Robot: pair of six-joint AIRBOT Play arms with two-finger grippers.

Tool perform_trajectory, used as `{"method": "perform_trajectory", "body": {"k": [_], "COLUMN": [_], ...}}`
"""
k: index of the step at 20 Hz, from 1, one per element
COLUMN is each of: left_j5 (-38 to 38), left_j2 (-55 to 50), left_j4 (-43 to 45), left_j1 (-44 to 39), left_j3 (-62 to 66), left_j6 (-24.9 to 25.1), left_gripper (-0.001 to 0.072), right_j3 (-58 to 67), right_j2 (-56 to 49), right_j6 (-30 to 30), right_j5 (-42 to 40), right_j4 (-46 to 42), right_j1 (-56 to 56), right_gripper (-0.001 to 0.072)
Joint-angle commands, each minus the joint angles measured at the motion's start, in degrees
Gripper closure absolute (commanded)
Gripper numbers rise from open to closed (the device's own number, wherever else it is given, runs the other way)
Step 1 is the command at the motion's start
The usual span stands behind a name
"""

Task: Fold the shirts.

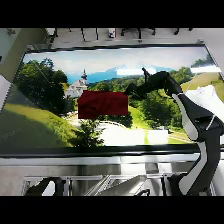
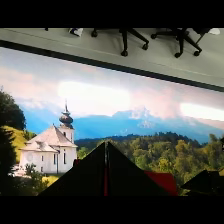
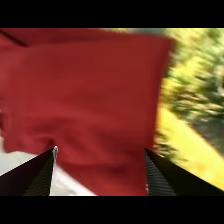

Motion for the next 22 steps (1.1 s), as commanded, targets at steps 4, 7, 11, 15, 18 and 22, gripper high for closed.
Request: {"method": "perform_trajectory", "body": {"k": [4, 7, 11, 15, 18, 22], "left_j5": [5.05, 4.48, 3.23, 3.21, 3.26, 3.76], "left_j2": [-3.23, -3.45, -3.43, -3.32, -3.32, -3.32], "left_j4": [-0.31, -0.22, -0.17, -0.2, -0.33, -0.39], "left_j1": [-0.92, -4.07, -8.68, -11.1, -11.54, -11.54], "left_j3": [-0.02, -0.02, 0.0, 0.02, 0.02, 0.02], "left_j6": [-0.15, -0.15, -0.13, -0.15, -0.15, -1.84], "left_gripper": [0.0695, 0.0695, 0.0694, 0.0694, 0.0695, 0.0695], "right_j3": [0.0, 0.02, 0.15, 5.01, 15.74, 27.17], "right_j2": [-5.68, -6.25, -6.29, 2.56, 11.52, 16.68], "right_j6": [-1.77, -1.81, -5.53, -5.77, 0.15, 11.28], "right_j5": [-2.32, -1.62, -2.19, -6.34, -7.8, -5.2], "right_j4": [1.27, 1.7, 6.19, 7.45, 8.35, 8.26], "right_j1": [1.11, 3.39, 4.68, 3.43, -1.22, -14.93], "right_gripper": [0.0089, 0.009, 0.0693, 0.0693, 0.0693, 0.0692]}}
